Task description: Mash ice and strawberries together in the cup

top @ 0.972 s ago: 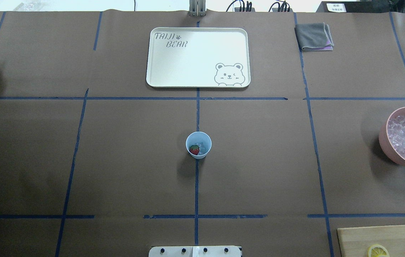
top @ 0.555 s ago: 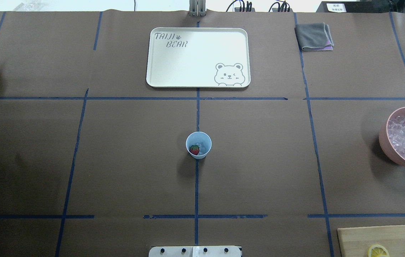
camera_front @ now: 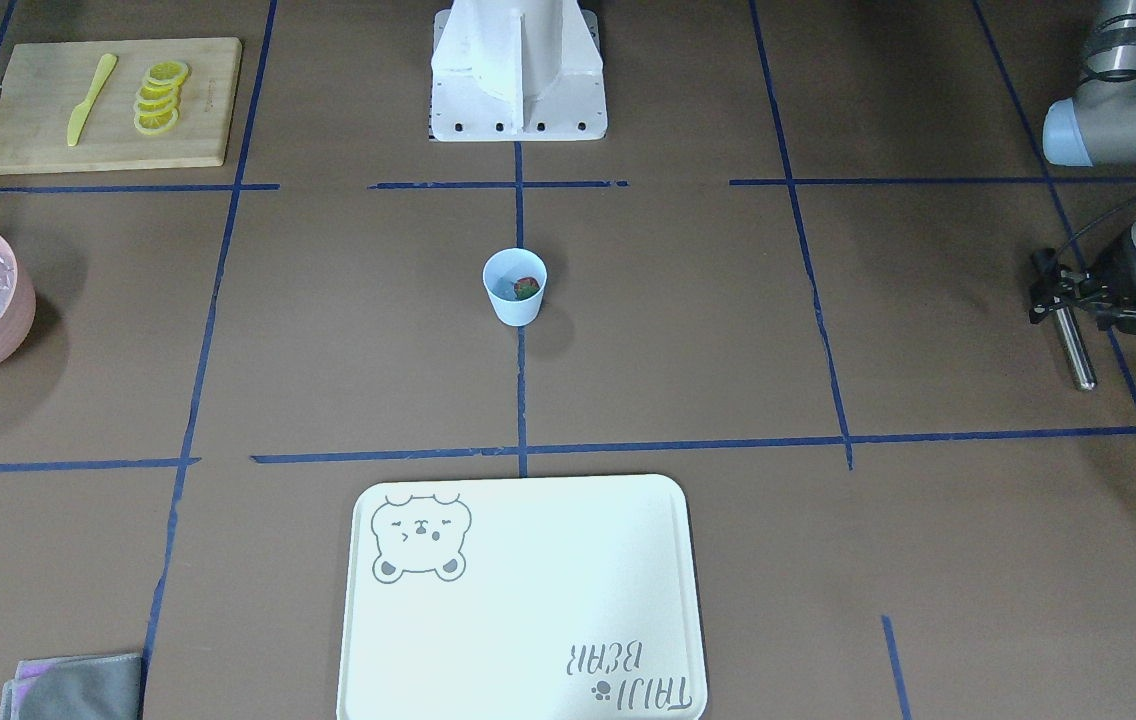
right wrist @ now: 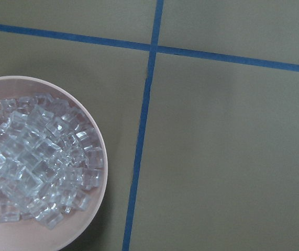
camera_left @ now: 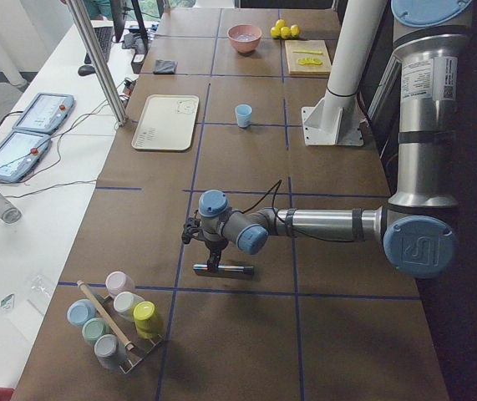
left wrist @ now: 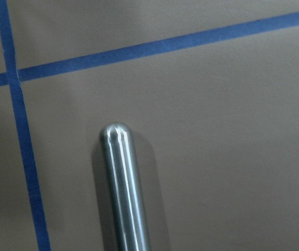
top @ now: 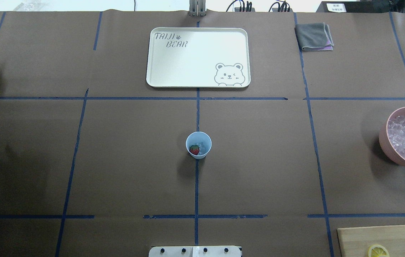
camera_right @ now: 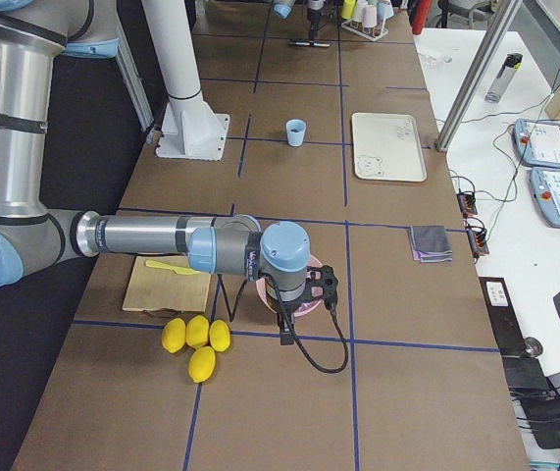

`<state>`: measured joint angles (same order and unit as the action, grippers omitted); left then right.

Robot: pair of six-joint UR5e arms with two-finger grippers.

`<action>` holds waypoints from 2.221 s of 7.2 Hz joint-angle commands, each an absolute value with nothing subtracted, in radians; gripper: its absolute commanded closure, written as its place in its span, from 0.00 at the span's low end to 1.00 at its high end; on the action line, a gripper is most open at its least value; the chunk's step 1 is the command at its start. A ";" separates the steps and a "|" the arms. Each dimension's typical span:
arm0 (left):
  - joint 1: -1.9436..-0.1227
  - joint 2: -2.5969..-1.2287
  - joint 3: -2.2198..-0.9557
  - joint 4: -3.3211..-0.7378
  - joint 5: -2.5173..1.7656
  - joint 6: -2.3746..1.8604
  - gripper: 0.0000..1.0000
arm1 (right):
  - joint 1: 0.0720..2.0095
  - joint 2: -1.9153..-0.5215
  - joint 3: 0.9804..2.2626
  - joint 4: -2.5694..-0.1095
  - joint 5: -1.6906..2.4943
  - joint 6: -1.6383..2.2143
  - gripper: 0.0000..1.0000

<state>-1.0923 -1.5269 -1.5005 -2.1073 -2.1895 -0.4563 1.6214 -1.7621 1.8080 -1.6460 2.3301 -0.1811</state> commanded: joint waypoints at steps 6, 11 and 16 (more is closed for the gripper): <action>-1.108 -1.585 -1.396 -2.108 -2.192 -0.457 0.18 | 1.621 -1.759 1.812 -1.646 2.330 -0.183 0.00; -1.108 -1.585 -1.384 -2.111 -2.194 -0.457 0.94 | 1.621 -1.756 1.815 -1.646 2.330 -0.183 0.00; -1.228 -1.670 -1.452 -2.124 -2.299 -0.449 1.00 | 1.621 -1.755 1.819 -1.646 2.330 -0.179 0.01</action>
